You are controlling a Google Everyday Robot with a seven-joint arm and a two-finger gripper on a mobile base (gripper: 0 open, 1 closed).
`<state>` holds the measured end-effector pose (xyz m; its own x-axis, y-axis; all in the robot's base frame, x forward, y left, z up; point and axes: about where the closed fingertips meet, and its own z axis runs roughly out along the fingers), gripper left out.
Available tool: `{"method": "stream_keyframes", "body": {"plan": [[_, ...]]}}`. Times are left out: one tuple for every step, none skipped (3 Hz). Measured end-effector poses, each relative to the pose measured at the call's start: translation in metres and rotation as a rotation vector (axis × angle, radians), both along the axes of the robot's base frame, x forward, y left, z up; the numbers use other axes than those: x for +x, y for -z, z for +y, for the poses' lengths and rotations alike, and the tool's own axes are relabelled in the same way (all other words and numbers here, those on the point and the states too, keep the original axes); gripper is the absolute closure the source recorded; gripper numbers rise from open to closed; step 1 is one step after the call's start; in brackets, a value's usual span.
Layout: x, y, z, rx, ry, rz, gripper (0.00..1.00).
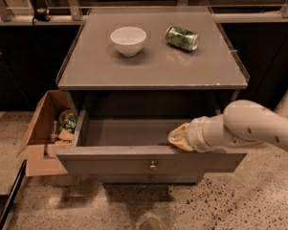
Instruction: Open top drawer
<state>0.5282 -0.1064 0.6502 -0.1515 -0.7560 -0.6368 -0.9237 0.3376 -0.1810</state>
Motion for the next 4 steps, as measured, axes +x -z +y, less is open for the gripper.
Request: {"method": "stream_keyframes", "body": {"plan": [[-0.007, 0.002, 0.001, 0.007, 0.000, 0.005, 1.00], [-0.027, 0.012, 0.002, 0.022, -0.002, 0.018, 1.00], [-0.027, 0.010, 0.002, 0.022, -0.002, 0.018, 1.00], [-0.027, 0.010, 0.002, 0.023, -0.002, 0.018, 0.86]]}}
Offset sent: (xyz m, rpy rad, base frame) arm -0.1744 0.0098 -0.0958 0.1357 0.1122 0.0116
